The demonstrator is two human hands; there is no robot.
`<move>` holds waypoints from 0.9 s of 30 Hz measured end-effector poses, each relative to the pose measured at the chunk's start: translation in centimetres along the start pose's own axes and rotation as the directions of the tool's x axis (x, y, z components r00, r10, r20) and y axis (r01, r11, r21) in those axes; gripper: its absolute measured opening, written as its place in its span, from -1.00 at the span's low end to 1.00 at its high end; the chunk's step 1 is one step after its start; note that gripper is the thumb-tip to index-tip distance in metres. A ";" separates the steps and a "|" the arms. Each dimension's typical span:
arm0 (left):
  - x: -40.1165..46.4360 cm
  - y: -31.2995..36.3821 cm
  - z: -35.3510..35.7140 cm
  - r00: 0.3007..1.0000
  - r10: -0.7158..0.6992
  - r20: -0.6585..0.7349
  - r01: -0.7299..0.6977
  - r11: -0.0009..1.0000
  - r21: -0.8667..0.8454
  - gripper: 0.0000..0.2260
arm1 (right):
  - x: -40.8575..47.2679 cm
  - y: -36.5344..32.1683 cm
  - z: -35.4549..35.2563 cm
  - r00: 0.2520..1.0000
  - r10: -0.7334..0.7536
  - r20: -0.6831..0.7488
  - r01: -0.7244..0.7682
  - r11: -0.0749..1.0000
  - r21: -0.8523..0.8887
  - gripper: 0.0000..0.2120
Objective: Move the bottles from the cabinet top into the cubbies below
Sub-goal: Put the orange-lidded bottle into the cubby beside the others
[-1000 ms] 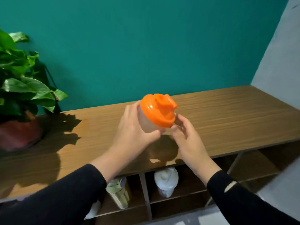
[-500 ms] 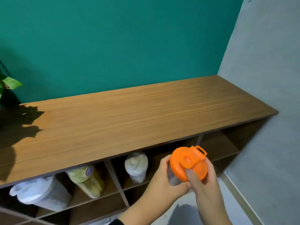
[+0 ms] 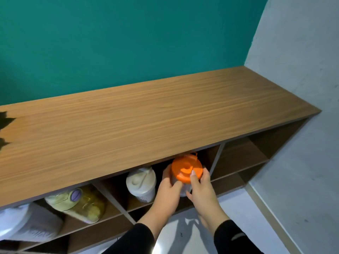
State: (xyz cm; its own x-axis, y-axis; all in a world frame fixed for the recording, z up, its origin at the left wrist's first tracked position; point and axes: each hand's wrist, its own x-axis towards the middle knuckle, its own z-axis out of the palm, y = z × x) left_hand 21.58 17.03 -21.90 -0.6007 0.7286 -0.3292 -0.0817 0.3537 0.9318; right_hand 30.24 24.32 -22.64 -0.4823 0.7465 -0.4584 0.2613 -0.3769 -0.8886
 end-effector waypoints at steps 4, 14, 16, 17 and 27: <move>1.4 -0.3 0.0 0.991 -0.129 -0.024 0.130 0.991 0.032 -0.69 | 1.4 0.2 0.6 0.999 0.029 -0.028 -0.030 0.998 -0.053 -0.62; 3.3 -2.4 0.0 0.980 -0.194 -0.033 0.196 0.980 0.044 -0.84 | 2.8 0.4 1.0 0.997 0.038 -0.074 -0.047 0.992 -0.116 -0.89; 3.1 -2.4 0.2 0.981 -0.191 -0.035 0.192 0.980 0.049 -0.80 | 2.9 0.7 1.0 0.993 0.050 -0.111 -0.059 0.995 -0.081 -0.73; 3.0 -2.5 0.3 0.986 -0.158 -0.044 0.159 0.987 0.020 -0.65 | 3.0 1.0 1.1 0.988 0.070 -0.135 -0.078 0.996 -0.052 -0.61; 3.1 -0.9 0.4 0.976 -0.180 -0.125 0.182 0.983 0.007 -0.54 | 2.5 1.5 1.7 0.976 0.054 -0.210 -0.039 0.996 0.077 -0.55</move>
State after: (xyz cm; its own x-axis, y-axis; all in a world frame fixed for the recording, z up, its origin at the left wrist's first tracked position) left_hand 20.09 19.25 -23.80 -0.6711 0.5737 -0.4696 -0.1842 0.4845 0.8552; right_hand 27.96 24.71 -25.12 -0.2809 0.8235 -0.4928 0.2148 -0.4465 -0.8686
